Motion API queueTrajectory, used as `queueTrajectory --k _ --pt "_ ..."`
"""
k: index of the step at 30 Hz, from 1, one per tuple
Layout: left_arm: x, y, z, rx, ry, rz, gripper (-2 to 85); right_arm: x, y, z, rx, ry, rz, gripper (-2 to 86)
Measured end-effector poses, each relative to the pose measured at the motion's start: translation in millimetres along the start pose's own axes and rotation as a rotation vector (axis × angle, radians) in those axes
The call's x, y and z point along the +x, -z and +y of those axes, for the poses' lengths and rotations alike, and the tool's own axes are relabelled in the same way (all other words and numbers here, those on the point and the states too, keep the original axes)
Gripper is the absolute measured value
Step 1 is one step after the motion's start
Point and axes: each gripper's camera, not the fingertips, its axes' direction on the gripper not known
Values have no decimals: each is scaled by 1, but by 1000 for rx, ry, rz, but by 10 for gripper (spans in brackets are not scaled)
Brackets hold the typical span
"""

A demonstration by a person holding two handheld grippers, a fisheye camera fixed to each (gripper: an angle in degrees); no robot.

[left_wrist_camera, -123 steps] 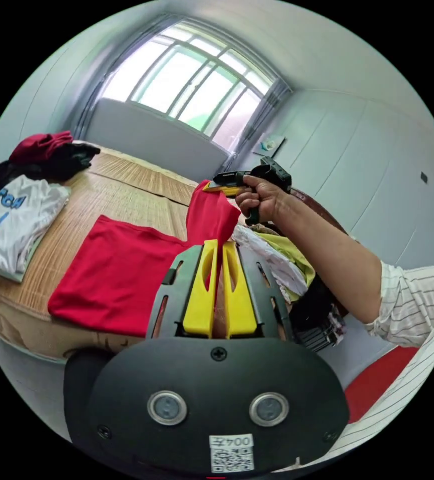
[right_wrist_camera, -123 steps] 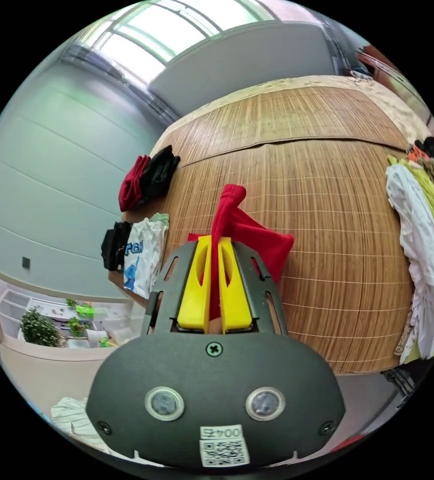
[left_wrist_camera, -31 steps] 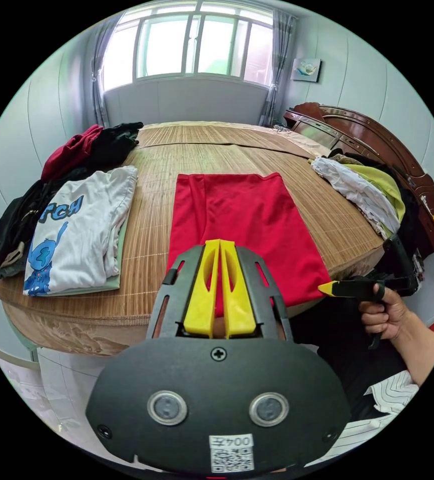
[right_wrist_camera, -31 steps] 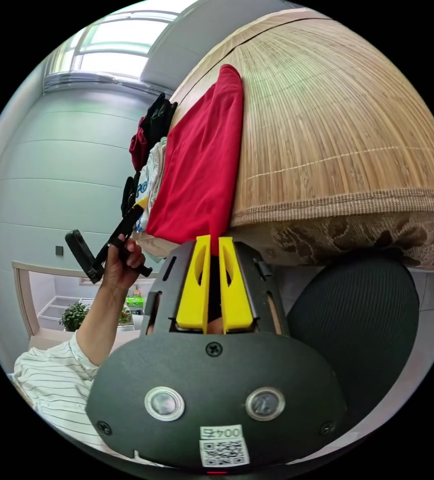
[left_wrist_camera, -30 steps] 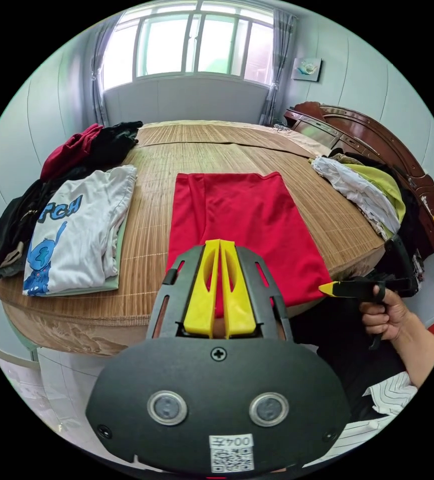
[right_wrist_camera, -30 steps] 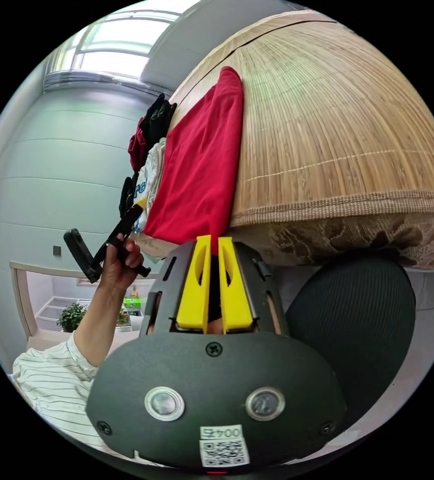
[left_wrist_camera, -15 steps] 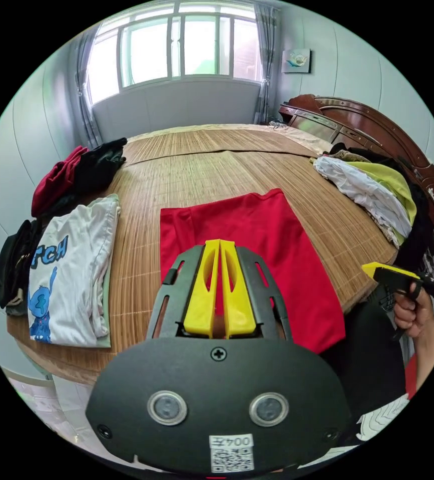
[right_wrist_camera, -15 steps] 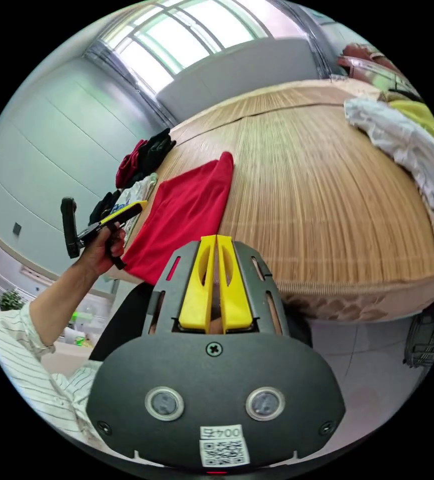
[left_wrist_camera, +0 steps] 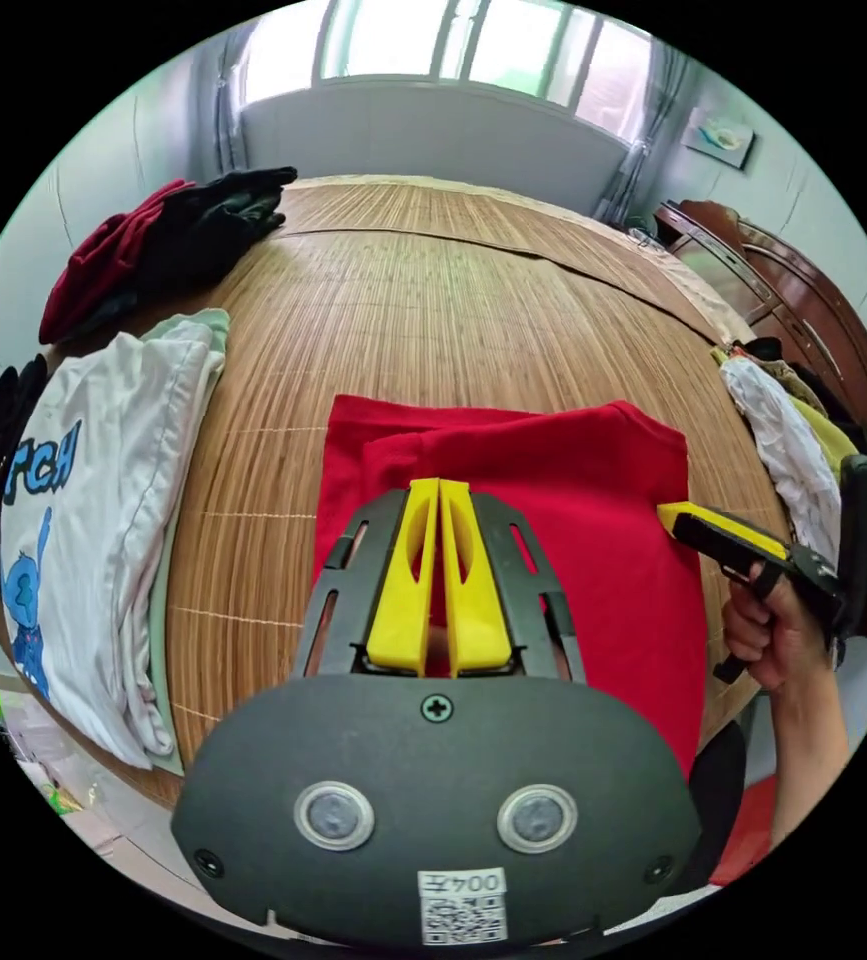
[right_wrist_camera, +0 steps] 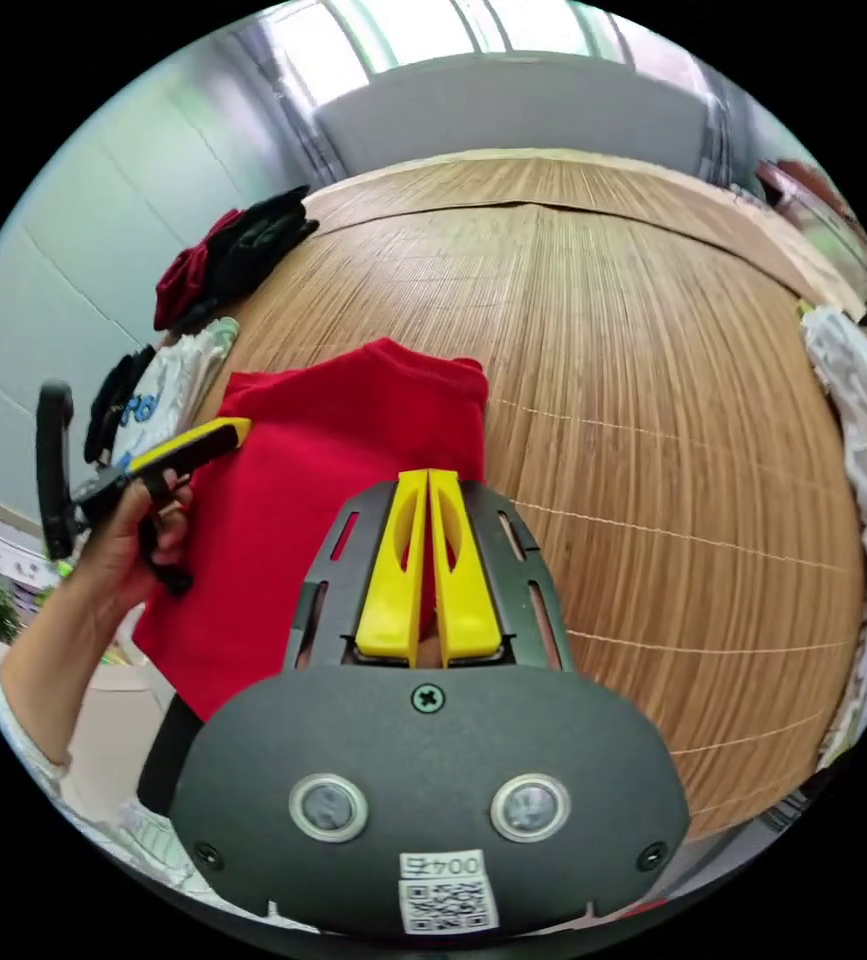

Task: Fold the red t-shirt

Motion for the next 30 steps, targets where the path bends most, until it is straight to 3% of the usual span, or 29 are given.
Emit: queueTrajectory --k 4,8,11,17,19,22,24,26,30 --pt "-33 2 -1 -6 116 144 1 42 12 1 -12 -167 -260 9" --pt "-86 42 15 102 305 509 1 79 73 59 156 -303 -663 30" --pt "-111 95 51 159 265 488 1 78 120 137 248 -298 -744 27" --pt "-156 175 186 202 175 256 1 50 137 305 249 -338 -690 -2" --pt "-155 177 215 190 146 284 1 46 138 335 274 -380 -684 -5" --pt "-133 163 236 152 29 289 1 41 148 338 296 -359 -651 -6" --pt "-120 140 236 83 -34 187 1 33 147 333 284 -343 -574 -6" --pt "-126 119 234 4 -13 177 1 22 143 331 263 -324 -535 -6" --pt "-148 142 239 63 50 256 1 7 140 332 241 -290 -482 0"
